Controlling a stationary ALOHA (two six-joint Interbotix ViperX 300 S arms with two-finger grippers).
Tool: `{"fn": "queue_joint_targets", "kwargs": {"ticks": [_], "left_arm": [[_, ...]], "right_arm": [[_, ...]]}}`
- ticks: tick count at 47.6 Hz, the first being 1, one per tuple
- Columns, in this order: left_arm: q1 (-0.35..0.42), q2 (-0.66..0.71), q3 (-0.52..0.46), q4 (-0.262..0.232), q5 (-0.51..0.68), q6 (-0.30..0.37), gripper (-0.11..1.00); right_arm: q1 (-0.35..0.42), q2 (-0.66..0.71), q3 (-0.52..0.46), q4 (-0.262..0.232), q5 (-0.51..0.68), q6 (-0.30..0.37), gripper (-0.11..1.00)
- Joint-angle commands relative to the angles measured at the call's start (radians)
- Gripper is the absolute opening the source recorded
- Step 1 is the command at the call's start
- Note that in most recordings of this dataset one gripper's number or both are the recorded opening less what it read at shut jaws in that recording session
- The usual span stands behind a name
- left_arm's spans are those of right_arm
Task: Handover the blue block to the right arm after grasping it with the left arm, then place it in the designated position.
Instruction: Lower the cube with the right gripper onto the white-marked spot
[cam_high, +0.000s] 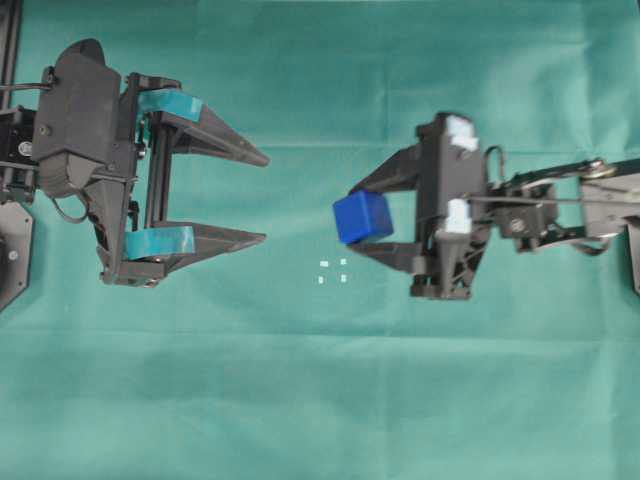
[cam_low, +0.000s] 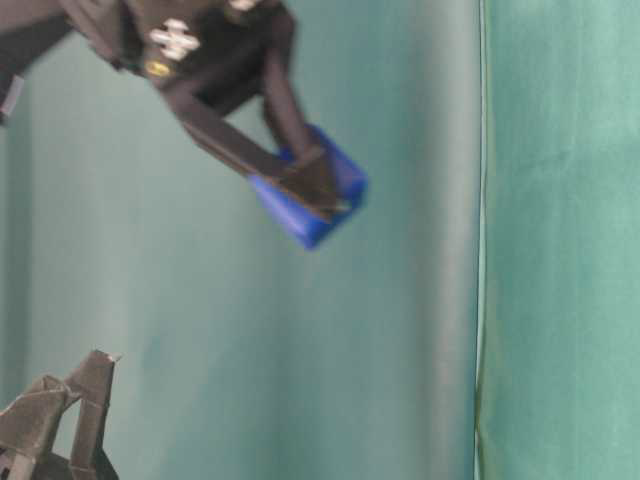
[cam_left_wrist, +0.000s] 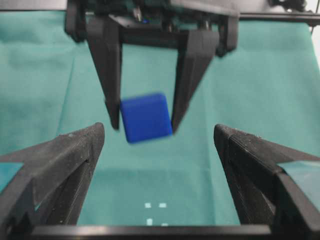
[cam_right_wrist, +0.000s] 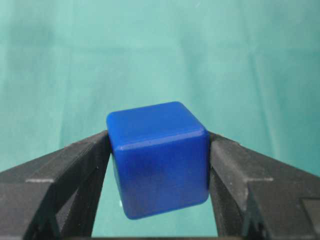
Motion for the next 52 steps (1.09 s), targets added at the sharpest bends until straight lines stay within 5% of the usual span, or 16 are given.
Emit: {"fn": "queue_joint_targets", "kwargs": {"ticks": [1,52], "left_arm": [[0.002,-0.005,-0.028,0.0,-0.005,0.002,1.0],[0.0,-0.006,-0.026,0.0,-0.005,0.0,1.0]], "right_arm": [[0.003,0.023,-0.011,0.003,-0.037,0.002,0.61],[-0.048,0.407,-0.063,0.018,-0.29,0.014,0.61]]}}
